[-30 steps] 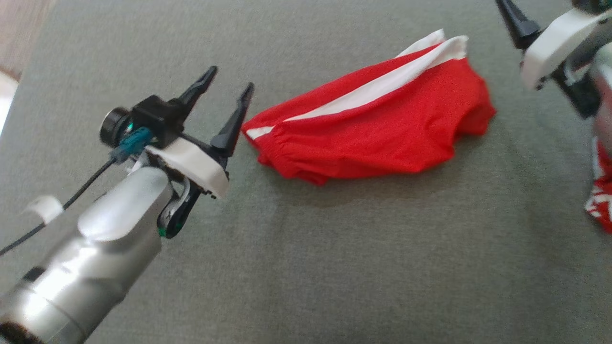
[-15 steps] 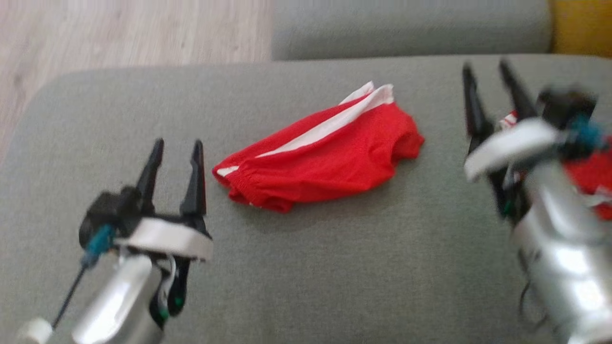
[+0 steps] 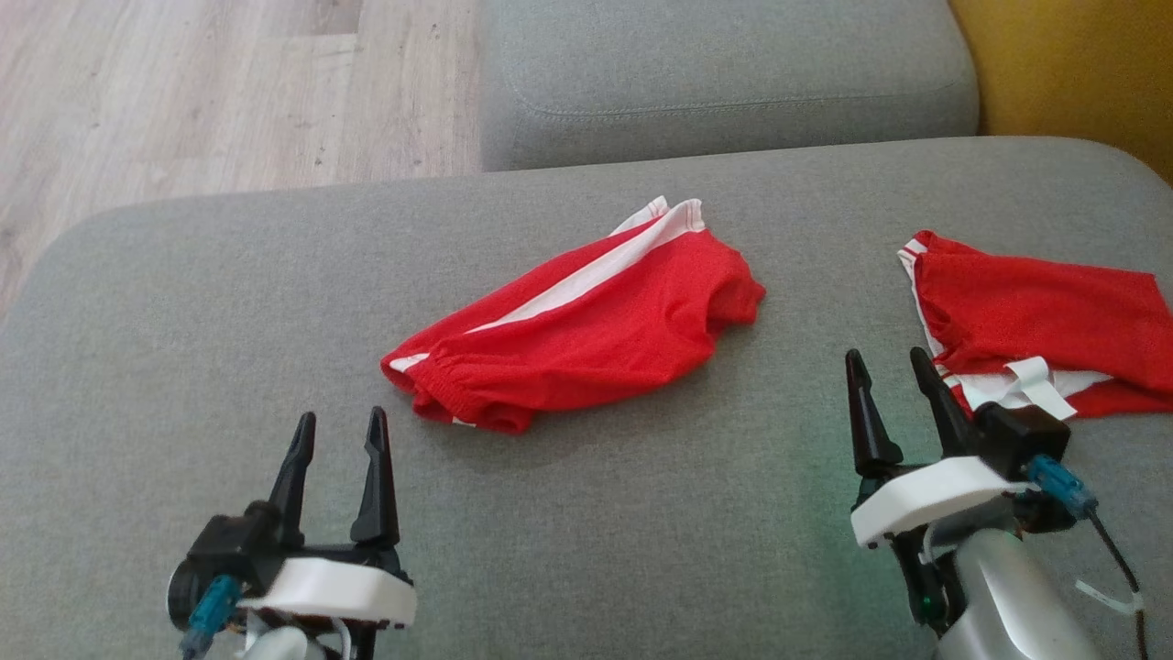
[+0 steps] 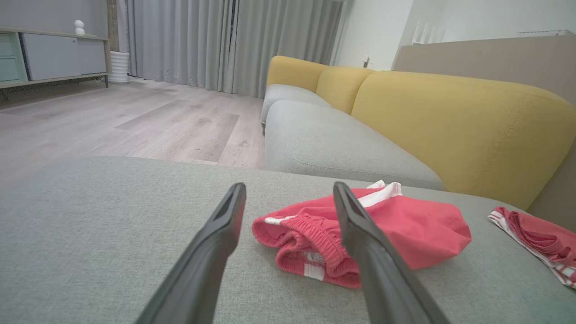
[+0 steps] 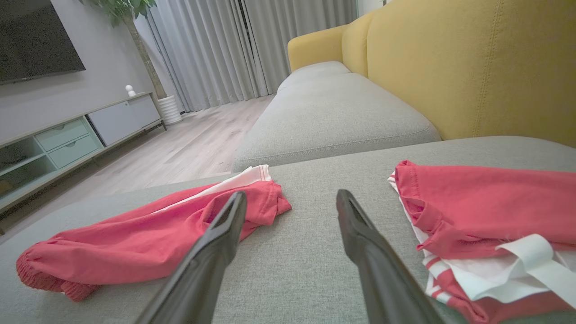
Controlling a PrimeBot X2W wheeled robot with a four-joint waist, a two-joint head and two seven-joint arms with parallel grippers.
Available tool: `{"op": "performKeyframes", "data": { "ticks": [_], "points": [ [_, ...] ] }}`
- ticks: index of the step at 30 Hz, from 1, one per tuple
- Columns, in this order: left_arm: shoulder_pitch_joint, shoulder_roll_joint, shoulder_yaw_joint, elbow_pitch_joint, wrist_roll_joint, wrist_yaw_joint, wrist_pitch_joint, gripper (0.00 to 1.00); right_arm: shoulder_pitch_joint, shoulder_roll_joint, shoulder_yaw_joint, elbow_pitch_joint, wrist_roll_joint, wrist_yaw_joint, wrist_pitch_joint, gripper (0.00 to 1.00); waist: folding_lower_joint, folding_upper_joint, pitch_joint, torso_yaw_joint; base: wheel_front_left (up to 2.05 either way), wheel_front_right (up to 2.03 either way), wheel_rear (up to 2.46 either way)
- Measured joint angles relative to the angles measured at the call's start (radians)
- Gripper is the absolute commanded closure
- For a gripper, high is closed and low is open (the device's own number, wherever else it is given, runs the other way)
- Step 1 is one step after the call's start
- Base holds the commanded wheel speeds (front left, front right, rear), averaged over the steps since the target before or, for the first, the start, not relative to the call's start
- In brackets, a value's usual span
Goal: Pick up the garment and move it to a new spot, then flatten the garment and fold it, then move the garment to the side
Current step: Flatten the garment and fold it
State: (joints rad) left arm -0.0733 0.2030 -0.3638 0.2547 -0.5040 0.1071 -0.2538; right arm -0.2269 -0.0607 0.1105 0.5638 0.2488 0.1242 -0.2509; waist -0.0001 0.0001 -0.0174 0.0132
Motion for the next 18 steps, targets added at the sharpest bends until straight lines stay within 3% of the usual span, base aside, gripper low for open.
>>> {"op": "performKeyframes", "data": {
  "ticks": [10, 16, 18],
  "points": [
    [-0.031, -0.052, 0.057, 0.031, 0.070, -0.075, 0.000, 0.00, -0.010, 0.002, -0.045, -0.016, 0.038, 0.000, 0.029, 0.00, 0.0002, 0.0000, 0.045, 0.035, 0.00, 0.00, 0.00],
    [-0.098, -0.093, 0.070, 0.064, 0.105, -0.118, 0.000, 0.00, -0.172, 0.003, -0.075, 0.084, 0.226, 0.000, 0.148, 0.00, 0.0003, 0.0000, 0.117, 0.090, 0.00, 0.00, 0.00],
    [-0.107, -0.102, 0.071, 0.073, 0.115, -0.130, 0.000, 0.00, -0.229, 0.003, -0.099, 0.147, 0.239, 0.000, 0.173, 0.00, 0.0003, 0.0000, 0.136, 0.111, 0.00, 0.00, 0.00]
  ]
}}
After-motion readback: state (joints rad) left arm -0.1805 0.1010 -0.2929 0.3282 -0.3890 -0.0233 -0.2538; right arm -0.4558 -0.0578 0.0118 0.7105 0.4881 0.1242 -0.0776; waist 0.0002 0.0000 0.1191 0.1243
